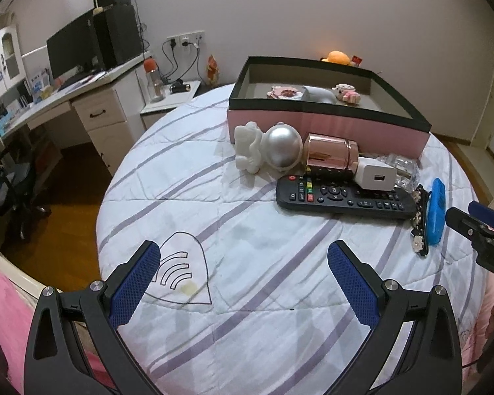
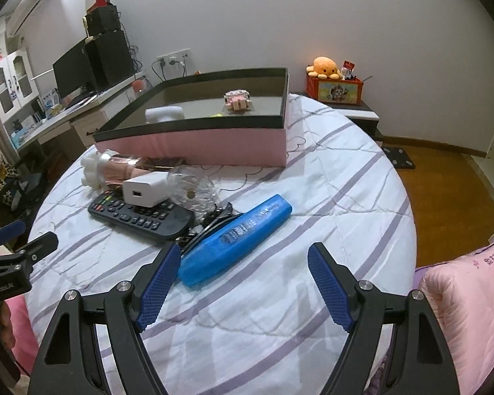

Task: Organize rigid objects
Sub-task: 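Reach the right tool to the clear glass bottle while the left tool approaches the white charger, then close the right tool on the glass bottle while the left tool grasps the white charger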

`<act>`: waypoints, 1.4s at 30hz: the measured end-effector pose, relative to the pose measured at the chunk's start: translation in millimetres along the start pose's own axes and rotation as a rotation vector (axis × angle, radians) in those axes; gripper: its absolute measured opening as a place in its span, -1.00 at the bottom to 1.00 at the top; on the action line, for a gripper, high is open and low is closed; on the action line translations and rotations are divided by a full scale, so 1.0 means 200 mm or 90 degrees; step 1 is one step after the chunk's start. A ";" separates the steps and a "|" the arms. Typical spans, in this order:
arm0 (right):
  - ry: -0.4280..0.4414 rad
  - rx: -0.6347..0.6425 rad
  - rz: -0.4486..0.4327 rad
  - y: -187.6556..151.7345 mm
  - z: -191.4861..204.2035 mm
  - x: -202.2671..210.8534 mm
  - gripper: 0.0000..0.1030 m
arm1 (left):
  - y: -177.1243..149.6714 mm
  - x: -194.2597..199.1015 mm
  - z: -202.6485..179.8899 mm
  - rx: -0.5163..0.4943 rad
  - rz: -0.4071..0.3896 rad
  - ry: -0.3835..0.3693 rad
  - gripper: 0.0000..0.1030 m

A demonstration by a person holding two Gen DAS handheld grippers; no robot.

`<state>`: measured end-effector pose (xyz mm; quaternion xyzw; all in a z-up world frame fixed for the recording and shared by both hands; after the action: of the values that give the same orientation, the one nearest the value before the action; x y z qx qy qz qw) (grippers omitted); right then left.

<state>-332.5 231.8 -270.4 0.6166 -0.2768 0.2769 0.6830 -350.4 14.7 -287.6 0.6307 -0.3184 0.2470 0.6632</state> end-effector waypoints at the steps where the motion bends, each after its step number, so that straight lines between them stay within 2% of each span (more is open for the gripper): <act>1: 0.001 0.000 0.000 0.01 0.00 -0.01 0.57 | 0.00 0.00 0.00 0.001 -0.001 -0.004 0.99; 8: 0.027 0.032 -0.011 0.12 0.09 -0.07 0.57 | 0.04 -0.05 -0.04 -0.005 0.002 -0.015 0.99; 13: 0.045 0.084 0.019 0.16 0.21 -0.19 0.56 | 0.06 -0.07 -0.06 -0.012 0.006 -0.019 0.99; 15: 0.050 0.105 0.031 0.16 0.25 -0.22 0.48 | 0.06 -0.08 -0.07 -0.012 0.006 -0.020 0.99; 19: 0.068 0.107 0.048 0.17 0.25 -0.29 0.19 | 0.08 -0.09 -0.09 -0.017 0.005 -0.025 0.99; 22: 0.078 0.111 0.057 0.19 0.25 -0.31 0.11 | 0.09 -0.10 -0.12 -0.023 0.005 -0.027 0.99; 27: 0.090 0.120 0.071 0.20 0.24 -0.36 0.09 | 0.12 -0.12 -0.21 -0.036 0.007 -0.040 0.99; 29: 0.111 0.116 0.067 0.20 0.24 -0.36 -0.34 | 0.13 -0.13 -0.24 -0.038 0.008 -0.049 0.99; 32: 0.128 0.108 0.056 0.20 0.22 -0.33 -0.36 | 0.16 -0.14 -0.31 -0.037 0.005 -0.066 0.99; 39: 0.114 0.078 0.029 0.23 0.05 -0.25 -0.36 | 0.23 -0.23 -0.44 -0.022 0.009 -0.084 0.99; 42: 0.113 0.068 0.035 0.23 0.00 -0.26 -0.36 | 0.25 -0.26 -0.50 -0.019 0.007 -0.090 0.95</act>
<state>-401.0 233.8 -276.2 0.6170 -0.2171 0.3637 0.6632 -410.3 122.3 -291.9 0.6350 -0.3716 0.2007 0.6468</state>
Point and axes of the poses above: each gripper's, at about its wrist camera, not at the fingertips, and x roughly against the way its jaws point, z to its left, y to its top, the point moved 10 cm from there along -x, roughly the way its jaws point, and after that the axes turned 3 degrees about -y, right-handed, at the moved point
